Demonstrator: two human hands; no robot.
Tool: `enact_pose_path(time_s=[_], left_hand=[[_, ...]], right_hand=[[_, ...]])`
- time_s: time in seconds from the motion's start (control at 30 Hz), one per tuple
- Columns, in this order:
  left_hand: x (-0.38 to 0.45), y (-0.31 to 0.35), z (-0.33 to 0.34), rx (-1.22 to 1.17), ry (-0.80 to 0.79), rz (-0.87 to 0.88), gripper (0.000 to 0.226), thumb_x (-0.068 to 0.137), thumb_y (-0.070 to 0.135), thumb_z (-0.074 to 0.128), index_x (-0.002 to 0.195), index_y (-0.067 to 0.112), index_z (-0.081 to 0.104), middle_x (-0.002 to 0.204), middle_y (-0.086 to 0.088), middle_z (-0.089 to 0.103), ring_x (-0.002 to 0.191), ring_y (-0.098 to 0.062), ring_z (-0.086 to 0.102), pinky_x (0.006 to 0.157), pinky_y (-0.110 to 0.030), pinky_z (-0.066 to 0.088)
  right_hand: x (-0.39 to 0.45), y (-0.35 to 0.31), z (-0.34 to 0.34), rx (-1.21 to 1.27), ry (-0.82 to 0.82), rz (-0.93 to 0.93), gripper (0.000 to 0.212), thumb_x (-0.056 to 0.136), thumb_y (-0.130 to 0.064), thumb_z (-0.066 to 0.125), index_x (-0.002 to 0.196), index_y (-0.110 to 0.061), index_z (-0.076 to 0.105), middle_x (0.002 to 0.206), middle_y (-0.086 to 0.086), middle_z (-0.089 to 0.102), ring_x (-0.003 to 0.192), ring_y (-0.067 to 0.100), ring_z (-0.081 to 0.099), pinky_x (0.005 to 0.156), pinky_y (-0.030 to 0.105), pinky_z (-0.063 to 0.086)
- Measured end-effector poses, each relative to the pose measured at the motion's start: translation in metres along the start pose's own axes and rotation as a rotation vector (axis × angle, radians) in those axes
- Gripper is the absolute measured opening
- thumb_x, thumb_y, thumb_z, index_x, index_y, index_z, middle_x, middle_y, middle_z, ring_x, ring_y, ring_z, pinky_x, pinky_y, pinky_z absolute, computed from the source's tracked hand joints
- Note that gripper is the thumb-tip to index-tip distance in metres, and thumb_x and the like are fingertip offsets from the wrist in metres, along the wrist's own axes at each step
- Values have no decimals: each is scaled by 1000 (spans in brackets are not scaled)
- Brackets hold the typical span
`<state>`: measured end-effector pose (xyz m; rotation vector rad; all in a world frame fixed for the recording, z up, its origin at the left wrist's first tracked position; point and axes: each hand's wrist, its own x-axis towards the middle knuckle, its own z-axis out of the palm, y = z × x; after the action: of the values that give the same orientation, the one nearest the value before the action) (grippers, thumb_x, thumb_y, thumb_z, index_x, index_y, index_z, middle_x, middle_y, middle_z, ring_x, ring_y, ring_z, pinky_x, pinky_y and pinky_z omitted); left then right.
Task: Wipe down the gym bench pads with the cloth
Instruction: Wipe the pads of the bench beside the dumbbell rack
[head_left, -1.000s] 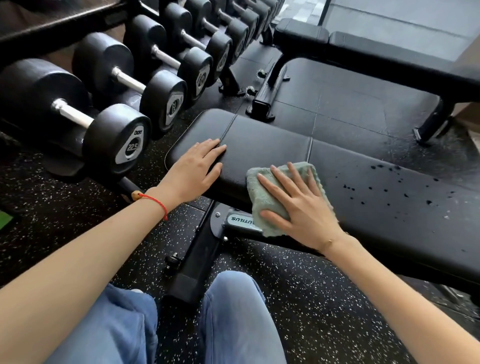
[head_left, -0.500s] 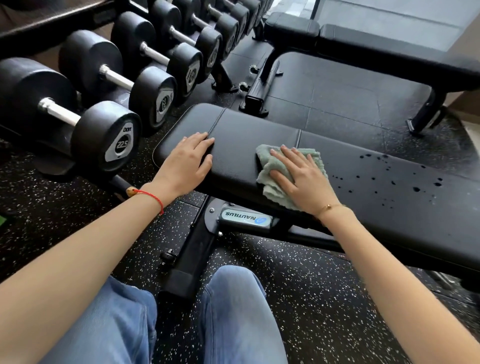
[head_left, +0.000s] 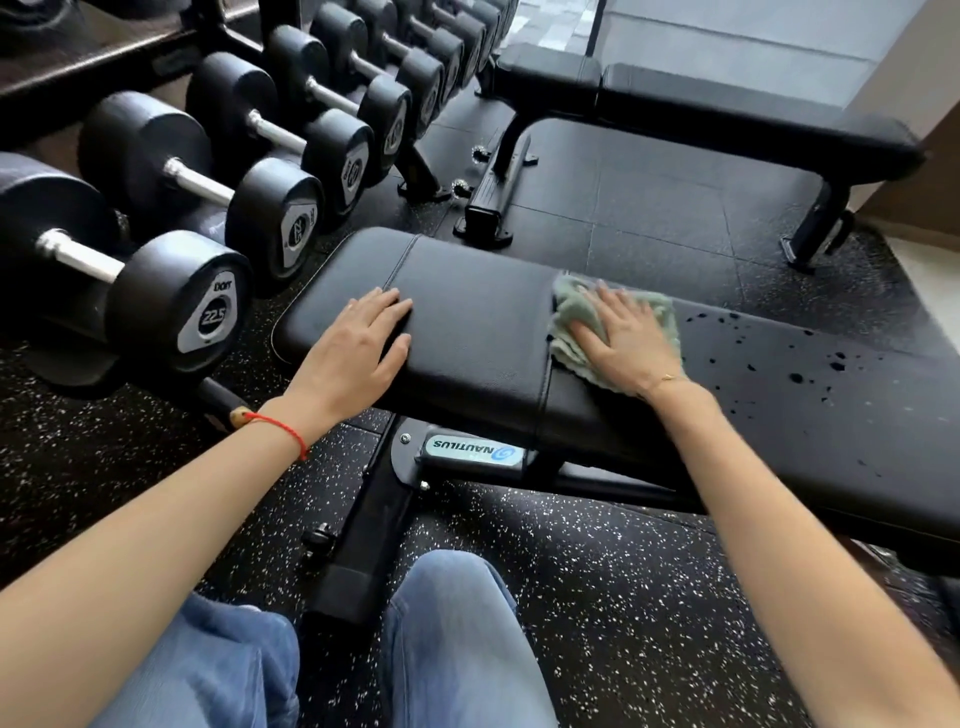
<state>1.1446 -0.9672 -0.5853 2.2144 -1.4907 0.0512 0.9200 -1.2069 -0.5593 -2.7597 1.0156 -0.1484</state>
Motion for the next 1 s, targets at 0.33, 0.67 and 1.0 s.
enact_pose_path(time_s=[0.33,0.67,1.0], left_hand=[[1,-2,1,31,-11,17,63,95,43,25,147,9,39,154,-10,36,147,-23,24,123,-36,12],[0,-2,0,30,-21,15,67,94,46,23,146,8,40,153,-11,37,146,-25,25,122,-38,12],[1,0,1,48,-28,12,67,94,45,22,145,7,42,152,-13,39,145,-28,28,122,-41,15]], right_hand=[[-43,7,-5,126,-7,-245,62,92,-61,26,149,-39,16,160,-10,16,150,12,9,123,34,0],[-14,-45,5,201,-49,-313,56,96,-55,33,149,-35,32,160,-6,24,150,17,10,122,37,-1],[-64,-75,20,-6,13,-460,65,96,-61,31,153,-31,22,162,-7,18,151,18,7,123,42,1]])
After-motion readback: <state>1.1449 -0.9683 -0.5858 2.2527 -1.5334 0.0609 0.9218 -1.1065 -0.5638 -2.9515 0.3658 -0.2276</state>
